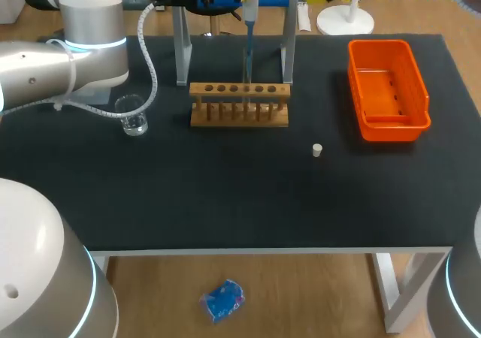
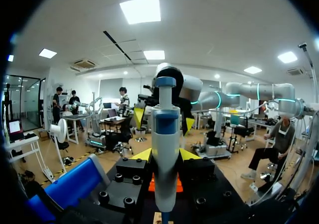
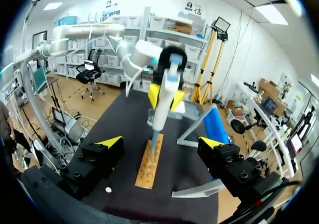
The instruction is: Invert the test tube, pick up the pipette, mount the tip to pipette, aspirate from beaker and dispense into the tube, eject the tip, return the pipette, and cap with the stopper.
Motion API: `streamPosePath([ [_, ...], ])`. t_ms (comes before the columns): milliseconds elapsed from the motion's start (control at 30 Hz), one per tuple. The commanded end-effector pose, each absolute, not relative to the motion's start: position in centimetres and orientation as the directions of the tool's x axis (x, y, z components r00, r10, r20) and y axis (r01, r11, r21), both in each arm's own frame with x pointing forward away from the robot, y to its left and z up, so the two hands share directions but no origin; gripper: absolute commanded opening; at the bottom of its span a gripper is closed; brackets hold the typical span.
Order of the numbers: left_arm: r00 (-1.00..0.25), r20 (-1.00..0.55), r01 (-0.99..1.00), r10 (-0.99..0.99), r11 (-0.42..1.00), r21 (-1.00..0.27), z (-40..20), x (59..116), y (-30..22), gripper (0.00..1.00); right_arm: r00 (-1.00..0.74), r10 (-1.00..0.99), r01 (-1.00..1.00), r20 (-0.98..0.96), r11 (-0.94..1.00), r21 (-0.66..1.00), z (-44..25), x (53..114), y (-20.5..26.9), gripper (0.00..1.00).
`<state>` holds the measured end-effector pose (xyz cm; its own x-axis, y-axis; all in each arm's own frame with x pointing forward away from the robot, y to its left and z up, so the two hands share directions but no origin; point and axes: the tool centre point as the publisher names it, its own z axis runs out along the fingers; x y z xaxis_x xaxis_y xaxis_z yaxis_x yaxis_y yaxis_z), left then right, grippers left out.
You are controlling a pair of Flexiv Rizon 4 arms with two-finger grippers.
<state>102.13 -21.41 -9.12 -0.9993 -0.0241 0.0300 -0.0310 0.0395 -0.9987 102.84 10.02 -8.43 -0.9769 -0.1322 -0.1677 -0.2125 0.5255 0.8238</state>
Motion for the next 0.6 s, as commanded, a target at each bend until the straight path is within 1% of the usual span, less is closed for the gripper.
streamPosePath([
  [33, -0.999, 0.029, -0.030, -0.026, 0.037, -0.999, -9.1, 102.0, -21.4, 0.00, -0.978, -0.153, -0.201, -0.141, 0.526, 0.826, -5.3, 103.1, 9.4, 1.00],
  [200, -0.999, 0.029, -0.030, -0.026, 0.037, -0.999, -9.1, 102.0, -21.4, 0.00, -0.986, -0.149, -0.132, -0.069, 0.469, 0.874, -2.9, 103.5, 9.8, 1.00],
  [333, -0.999, 0.029, -0.030, -0.026, 0.037, -0.999, -9.1, 102.0, -21.4, 0.00, -0.988, -0.138, -0.125, -0.069, 0.453, 0.883, -1.2, 103.4, 10.3, 1.00],
  [600, -0.999, 0.029, -0.030, -0.026, 0.037, -0.999, -9.1, 102.0, -21.4, 0.00, -0.988, -0.138, -0.125, -0.069, 0.453, 0.883, -1.2, 103.4, 10.3, 1.00],
])
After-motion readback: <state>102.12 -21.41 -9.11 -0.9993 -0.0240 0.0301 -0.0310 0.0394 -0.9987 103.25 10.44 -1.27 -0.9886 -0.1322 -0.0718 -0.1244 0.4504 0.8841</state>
